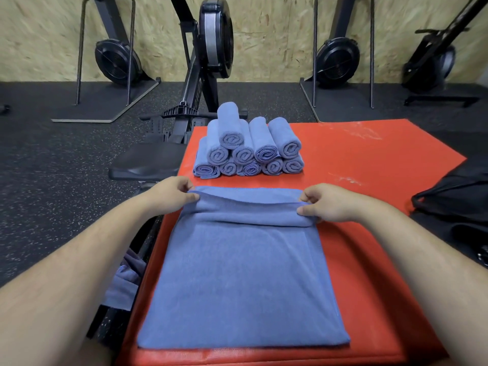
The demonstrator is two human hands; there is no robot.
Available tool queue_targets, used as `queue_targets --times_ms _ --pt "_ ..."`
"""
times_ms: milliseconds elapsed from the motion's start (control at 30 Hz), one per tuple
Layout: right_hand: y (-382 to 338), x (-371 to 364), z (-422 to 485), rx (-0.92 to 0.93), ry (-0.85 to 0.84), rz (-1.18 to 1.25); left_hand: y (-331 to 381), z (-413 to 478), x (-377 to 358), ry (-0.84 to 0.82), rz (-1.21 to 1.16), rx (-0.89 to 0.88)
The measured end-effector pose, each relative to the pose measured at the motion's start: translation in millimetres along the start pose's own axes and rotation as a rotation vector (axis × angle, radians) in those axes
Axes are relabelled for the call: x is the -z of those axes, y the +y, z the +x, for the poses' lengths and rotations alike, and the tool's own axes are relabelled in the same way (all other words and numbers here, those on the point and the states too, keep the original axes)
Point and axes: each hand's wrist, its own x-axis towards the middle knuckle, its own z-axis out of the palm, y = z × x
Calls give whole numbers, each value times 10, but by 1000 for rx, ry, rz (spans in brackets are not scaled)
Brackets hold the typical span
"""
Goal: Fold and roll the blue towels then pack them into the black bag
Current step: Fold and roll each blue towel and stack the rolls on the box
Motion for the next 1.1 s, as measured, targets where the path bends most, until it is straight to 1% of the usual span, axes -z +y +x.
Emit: queue_targets --times_ms 67,167,233,400,600,700,767,833,900,967,1100 --pt "65 -12 28 -14 42 50 -49 14 -32 37 -21 44" --pt "57 -62 85 -28 229 115 -64 53 -108 128 -99 72" --pt "61 -122 138 -55 328 155 -44 88 -166 171 -109 75" --pt "111 -231 277 -174 464 91 -29 218 -247 258 -35 87" --pt "93 -272 364 -232 509 16 -27 303 -360 278 77 45" --pt "102 -273 378 -253 484 -2 -15 321 -391 229 142 -8" --pt "110 -305 402 -231 468 -53 -23 334 -411 213 171 -31" --pt "93 -347 402 -204 450 -119 -55 337 -420 231 176 -32" --pt "87 -356 386 -183 460 -135 -57 307 -417 240 205 -25" --pt "70 -292 362 -149 510 -71 -34 282 -403 256 158 -25" --pt "-22 -96 269 -24 612 171 83 194 -230 368 -81 7"
